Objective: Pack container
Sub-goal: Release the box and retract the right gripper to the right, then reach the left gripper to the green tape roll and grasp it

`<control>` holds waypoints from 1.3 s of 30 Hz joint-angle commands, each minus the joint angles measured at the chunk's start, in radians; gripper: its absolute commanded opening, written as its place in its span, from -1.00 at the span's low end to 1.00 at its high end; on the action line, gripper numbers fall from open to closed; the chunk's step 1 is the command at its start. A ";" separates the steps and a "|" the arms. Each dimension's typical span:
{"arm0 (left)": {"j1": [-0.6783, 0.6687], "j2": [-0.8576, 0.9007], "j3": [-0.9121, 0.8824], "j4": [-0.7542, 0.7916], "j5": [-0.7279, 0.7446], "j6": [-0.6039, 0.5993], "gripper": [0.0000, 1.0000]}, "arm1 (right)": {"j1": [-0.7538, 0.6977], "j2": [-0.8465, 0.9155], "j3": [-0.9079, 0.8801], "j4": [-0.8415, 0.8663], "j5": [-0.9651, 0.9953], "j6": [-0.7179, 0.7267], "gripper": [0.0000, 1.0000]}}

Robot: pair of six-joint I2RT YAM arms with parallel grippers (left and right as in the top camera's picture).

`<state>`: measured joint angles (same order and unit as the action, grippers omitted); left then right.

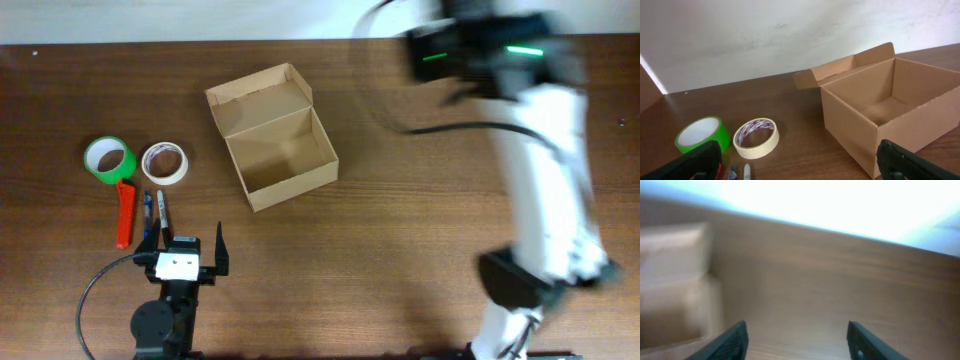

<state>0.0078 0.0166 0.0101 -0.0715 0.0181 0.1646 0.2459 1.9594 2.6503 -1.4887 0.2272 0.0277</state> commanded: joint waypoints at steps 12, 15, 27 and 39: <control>0.007 -0.006 -0.002 0.090 -0.039 0.010 0.99 | -0.703 -0.111 -0.383 -0.076 -0.344 0.116 0.98; 0.007 -0.006 0.009 0.185 -0.018 0.002 0.99 | -0.719 -0.111 -0.532 -0.014 -0.336 0.116 0.98; 0.008 0.364 0.630 -0.346 -0.176 -0.066 0.99 | -0.720 -0.111 -0.746 0.123 -0.275 0.116 0.98; 0.008 1.200 1.455 -0.813 -0.142 0.001 0.99 | -0.720 -0.111 -0.746 0.124 -0.275 0.116 0.98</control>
<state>0.0097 1.1259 1.3640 -0.8417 -0.1417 0.1425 -0.4698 1.8671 1.9095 -1.3647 -0.0540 0.1352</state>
